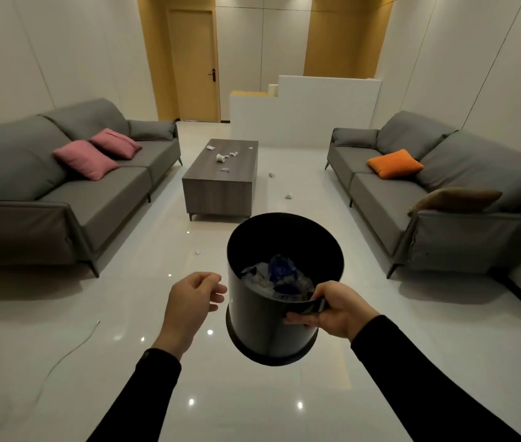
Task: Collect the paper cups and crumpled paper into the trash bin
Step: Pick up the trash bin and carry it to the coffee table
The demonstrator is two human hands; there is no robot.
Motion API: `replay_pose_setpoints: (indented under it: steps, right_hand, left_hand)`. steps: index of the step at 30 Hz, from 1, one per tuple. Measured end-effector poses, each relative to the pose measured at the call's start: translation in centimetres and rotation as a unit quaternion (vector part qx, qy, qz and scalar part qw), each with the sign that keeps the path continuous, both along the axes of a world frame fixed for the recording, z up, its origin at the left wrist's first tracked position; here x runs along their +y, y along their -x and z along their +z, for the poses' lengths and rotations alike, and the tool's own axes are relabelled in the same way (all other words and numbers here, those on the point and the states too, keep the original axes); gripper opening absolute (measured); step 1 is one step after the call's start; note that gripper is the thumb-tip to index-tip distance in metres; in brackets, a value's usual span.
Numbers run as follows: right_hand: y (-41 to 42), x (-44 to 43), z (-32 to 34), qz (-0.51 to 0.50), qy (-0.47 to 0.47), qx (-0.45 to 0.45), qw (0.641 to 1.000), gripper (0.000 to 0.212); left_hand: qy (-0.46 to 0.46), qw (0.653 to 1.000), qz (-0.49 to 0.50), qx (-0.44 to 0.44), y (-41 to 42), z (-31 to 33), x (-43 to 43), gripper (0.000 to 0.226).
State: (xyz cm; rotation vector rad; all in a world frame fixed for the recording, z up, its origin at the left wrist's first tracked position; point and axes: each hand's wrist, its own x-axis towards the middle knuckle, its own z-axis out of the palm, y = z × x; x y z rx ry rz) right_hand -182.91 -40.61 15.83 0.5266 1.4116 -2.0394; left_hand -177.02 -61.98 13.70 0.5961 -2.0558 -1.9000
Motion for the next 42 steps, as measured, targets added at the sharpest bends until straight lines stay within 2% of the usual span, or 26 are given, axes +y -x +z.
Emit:
replay_pose_setpoints:
  steps: [5,12,17,25,32,35,42]
  right_hand:
    - [9.4,-2.4,0.0,-0.032,0.002,-0.026,0.999,0.044]
    - [24.5,-4.0,-3.1,-0.021,-0.029,-0.076,0.996,0.048]
    - [38.0,-5.5,-4.9,-0.031,-0.032,-0.078,0.996,0.057]
    - [58.6,-7.2,-4.2,-0.053,-0.056,-0.029,0.997,0.044]
    - [76.4,-9.0,-6.0,-0.067,-0.056,-0.067,0.994,0.037]
    - [84.8,-10.6,-7.0,-0.08,-0.046,-0.077,0.993,0.041]
    - [100.8,-11.0,-4.7,-0.137,-0.029,-0.089,0.986,0.033]
  left_hand:
    - [0.014,1.0,-0.017,-0.01,9.8,0.2,-2.9,0.018]
    - [0.027,0.999,-0.023,-0.016,25.0,-1.1,-5.8,0.019]
    - [0.053,0.998,-0.036,-0.02,39.0,-1.3,-6.7,0.019]
    - [0.047,0.998,-0.01,-0.035,58.8,-1.4,-8.9,0.02]
    - [0.032,0.999,-0.025,-0.028,78.2,-4.5,-12.3,0.019]
    - [0.006,0.999,-0.034,-0.027,87.6,-5.9,-14.4,0.018]
    - [-0.002,0.996,-0.085,-0.032,107.5,-3.8,-16.0,0.019]
